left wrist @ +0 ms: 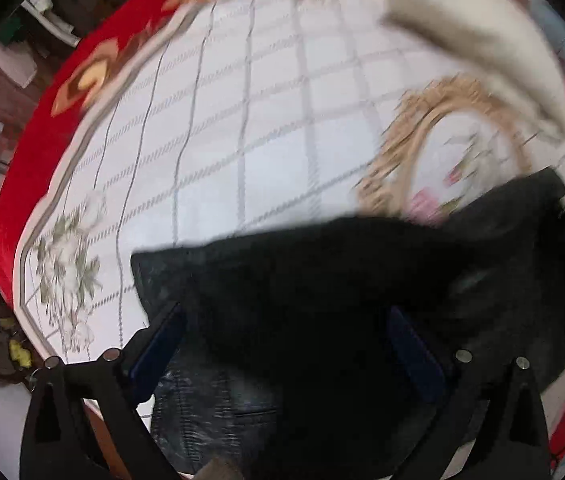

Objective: Fold large clothes

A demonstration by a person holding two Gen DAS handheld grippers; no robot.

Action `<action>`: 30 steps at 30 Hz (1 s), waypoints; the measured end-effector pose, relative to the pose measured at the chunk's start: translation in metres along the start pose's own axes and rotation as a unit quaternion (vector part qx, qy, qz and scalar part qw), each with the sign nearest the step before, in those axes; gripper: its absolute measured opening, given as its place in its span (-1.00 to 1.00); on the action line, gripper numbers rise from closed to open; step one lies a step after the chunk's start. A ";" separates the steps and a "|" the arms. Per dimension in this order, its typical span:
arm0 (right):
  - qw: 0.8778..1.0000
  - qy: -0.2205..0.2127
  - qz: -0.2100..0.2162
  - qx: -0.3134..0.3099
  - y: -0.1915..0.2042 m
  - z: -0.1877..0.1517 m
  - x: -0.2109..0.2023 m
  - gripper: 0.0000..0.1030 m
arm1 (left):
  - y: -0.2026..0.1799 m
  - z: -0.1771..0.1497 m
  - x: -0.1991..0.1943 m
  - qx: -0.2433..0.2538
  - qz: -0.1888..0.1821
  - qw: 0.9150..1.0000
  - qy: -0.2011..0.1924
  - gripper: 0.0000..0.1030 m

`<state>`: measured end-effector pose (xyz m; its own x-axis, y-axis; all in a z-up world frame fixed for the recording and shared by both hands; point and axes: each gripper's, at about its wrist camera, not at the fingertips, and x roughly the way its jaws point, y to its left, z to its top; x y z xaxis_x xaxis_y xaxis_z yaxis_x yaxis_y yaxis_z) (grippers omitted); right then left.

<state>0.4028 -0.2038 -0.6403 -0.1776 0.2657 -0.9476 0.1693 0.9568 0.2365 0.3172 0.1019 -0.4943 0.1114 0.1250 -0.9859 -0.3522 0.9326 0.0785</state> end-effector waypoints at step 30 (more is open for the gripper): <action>0.993 0.004 0.112 -0.020 -0.017 -0.076 -0.041 0.10 | -0.040 0.001 -0.017 -0.008 -0.019 1.000 -0.014 1.00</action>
<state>0.3338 -0.2224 -0.5890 -0.1477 0.4738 -0.8682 0.1664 0.8772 0.4504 0.3300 0.0626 -0.4801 0.1503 0.1001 -0.9836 -0.3615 0.9315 0.0395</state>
